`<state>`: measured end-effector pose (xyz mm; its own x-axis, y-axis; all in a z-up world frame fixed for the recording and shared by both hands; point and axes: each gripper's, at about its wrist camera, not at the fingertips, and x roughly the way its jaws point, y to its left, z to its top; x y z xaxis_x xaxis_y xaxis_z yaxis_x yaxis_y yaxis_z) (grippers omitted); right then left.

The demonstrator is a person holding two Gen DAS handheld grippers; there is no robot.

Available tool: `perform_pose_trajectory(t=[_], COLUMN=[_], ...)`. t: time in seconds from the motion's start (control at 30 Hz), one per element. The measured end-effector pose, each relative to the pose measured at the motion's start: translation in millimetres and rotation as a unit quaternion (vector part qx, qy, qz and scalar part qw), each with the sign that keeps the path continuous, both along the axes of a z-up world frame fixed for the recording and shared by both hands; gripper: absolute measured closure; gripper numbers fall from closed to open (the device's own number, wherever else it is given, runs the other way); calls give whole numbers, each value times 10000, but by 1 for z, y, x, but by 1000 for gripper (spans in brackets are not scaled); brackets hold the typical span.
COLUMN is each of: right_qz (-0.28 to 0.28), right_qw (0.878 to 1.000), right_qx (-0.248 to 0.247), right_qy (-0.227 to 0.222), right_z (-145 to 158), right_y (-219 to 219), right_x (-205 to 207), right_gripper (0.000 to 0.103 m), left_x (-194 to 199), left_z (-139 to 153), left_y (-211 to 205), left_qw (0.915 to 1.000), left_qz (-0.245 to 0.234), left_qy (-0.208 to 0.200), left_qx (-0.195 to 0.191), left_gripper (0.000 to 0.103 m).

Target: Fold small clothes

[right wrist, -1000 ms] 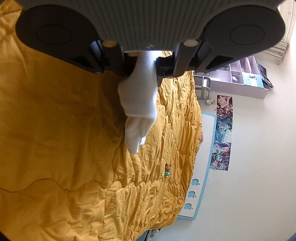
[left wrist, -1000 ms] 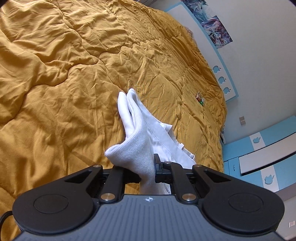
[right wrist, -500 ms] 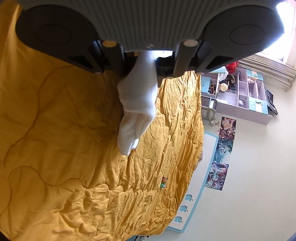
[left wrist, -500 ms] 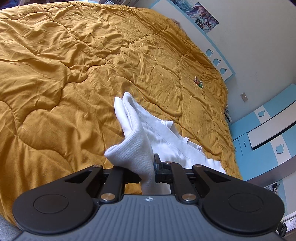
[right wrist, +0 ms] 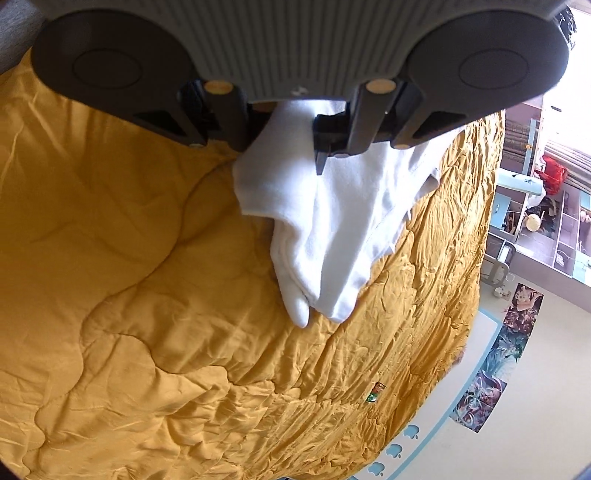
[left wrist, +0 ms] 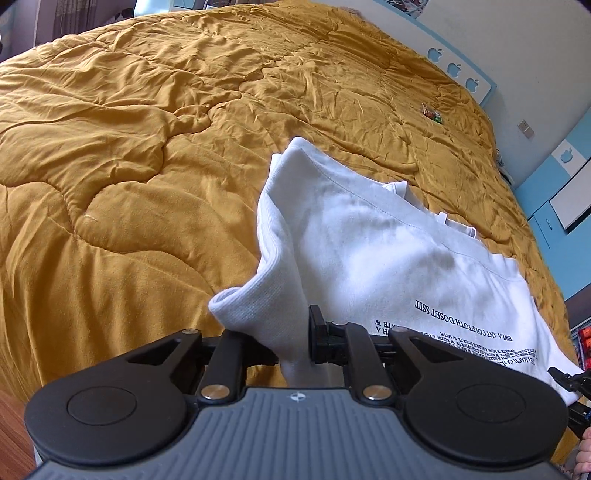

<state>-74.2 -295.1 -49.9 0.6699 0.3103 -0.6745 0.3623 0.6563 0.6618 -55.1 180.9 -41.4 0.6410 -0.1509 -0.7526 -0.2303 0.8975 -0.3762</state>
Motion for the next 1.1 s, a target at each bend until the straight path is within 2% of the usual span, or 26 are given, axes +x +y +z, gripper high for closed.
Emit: perform_pose_trajectory(t=[0.13, 0.23, 0.37, 0.43, 0.53, 0.6, 0.7, 0.8, 0.9, 1.0, 1.1], right_qz=[-129, -57, 31, 109, 292, 503, 851, 1125, 1288, 1602, 1588], right_qw=[9997, 9997, 9908, 9763, 9624, 9567, 9449, 9412, 9479, 9458, 9457], right_qx=[77, -226, -1351, -2158, -2666, -2777, -2974, -2985, -2756, -2683, -2808], right_qy=[175, 96, 32, -93, -442, -712, -1072, -1110, -947, -879, -402], right_z=[-6, 0, 19, 33, 51, 63, 75, 77, 71, 63, 45], right_y=[-11, -17, -13, -11, -12, -12, -6, -2, 5, 16, 20], right_x=[-5, -11, -14, -12, -2, 6, 20, 37, 55, 70, 90], right_gripper=[85, 78, 71, 69, 69, 69, 60, 58, 58, 58, 59], left_x=[-10, -17, -19, -19, -17, -19, -24, -9, 13, 37, 54], left_z=[2, 4, 12, 15, 23, 35, 60, 83, 91, 83, 69], left_y=[5, 6, 2, 0, -4, 5, 24, 24, 13, 3, -6], left_qw=[9996, 9986, 9964, 9949, 9910, 9917, 9907, 9854, 9803, 9815, 9838], left_qz=[-18, 6, 2, -14, -49, 160, 371, 195, -158, -295, -392], left_qy=[-98, -138, -113, -87, -77, -315, -1073, -1472, -1627, -1528, -1401], left_qx=[252, 511, 843, 1006, 1335, 1236, 745, 837, 1106, 1115, 1049], left_gripper=[60, 52, 49, 49, 49, 50, 49, 44, 42, 42, 42])
